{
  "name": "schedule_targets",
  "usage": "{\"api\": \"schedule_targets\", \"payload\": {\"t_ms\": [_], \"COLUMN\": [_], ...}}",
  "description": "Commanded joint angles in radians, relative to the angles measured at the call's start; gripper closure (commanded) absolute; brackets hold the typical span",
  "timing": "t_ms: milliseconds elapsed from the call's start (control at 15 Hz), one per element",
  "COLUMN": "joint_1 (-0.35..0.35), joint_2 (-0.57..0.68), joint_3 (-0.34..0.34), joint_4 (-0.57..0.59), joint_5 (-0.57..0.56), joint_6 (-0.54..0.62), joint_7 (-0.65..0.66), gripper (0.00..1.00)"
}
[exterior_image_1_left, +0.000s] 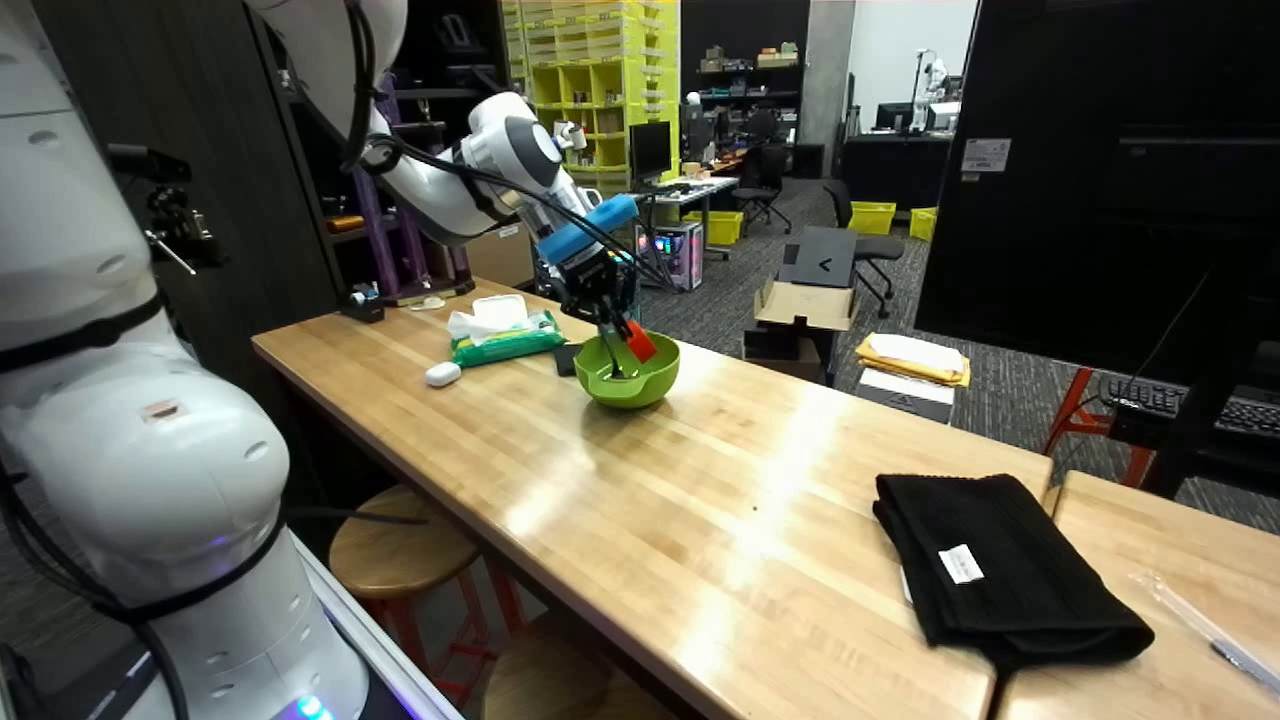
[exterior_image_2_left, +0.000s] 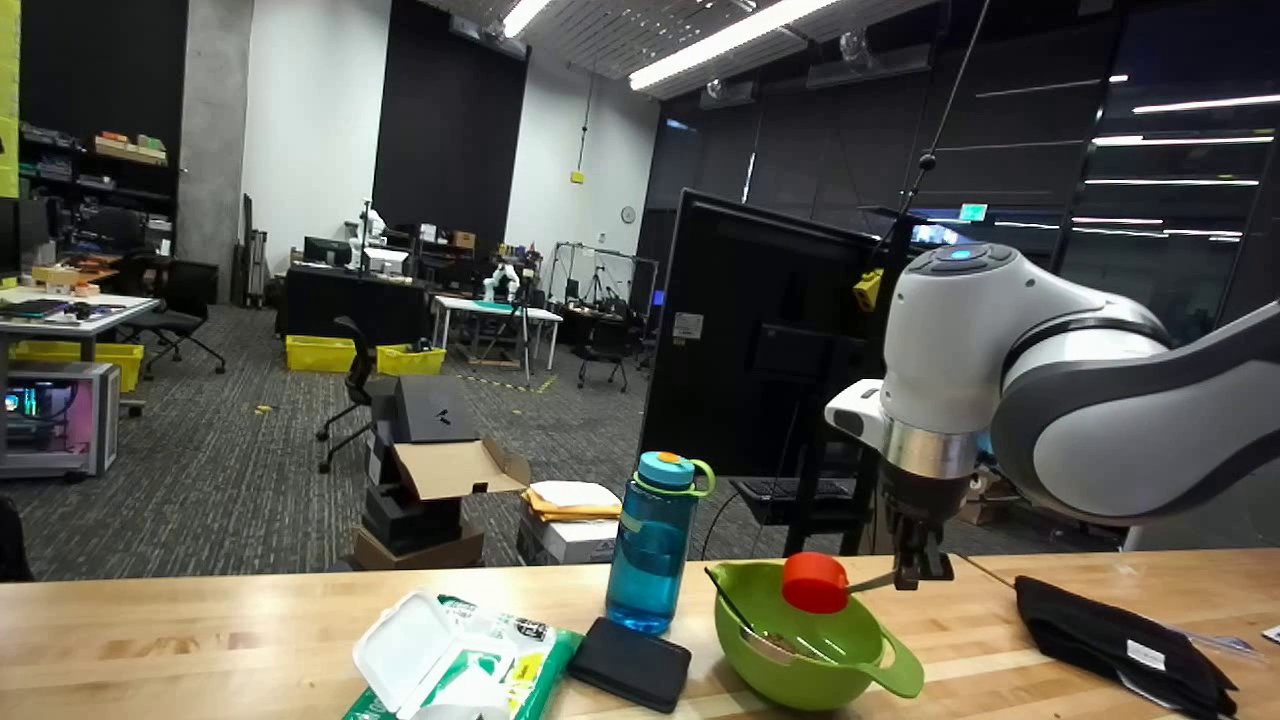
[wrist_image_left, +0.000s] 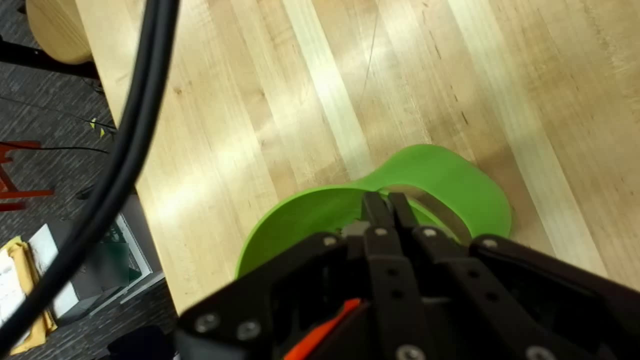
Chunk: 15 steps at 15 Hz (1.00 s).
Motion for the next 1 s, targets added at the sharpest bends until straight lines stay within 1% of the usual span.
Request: {"api": "schedule_targets", "payload": {"t_ms": [0,67,200,533,733,933], "joint_1": [0.0,-0.018,-0.03,-0.068,-0.08,-0.093], "joint_2": [-0.051,-0.034,-0.042,-0.035,-0.023,-0.014], "joint_3": [-0.01,-0.036,-0.054,-0.104,-0.127,-0.155], "joint_4": [-0.027,0.042,0.078,0.178,0.2,0.209], "joint_5": [0.054,0.102,0.165,0.283,0.382,0.519], "joint_6": [0.024,0.007,-0.001,-0.023,-0.046,-0.084], "joint_7": [0.045,-0.014,-0.027,-0.055,-0.071,-0.088], "gripper": [0.99,0.99,0.99,0.99,0.99,0.99]}}
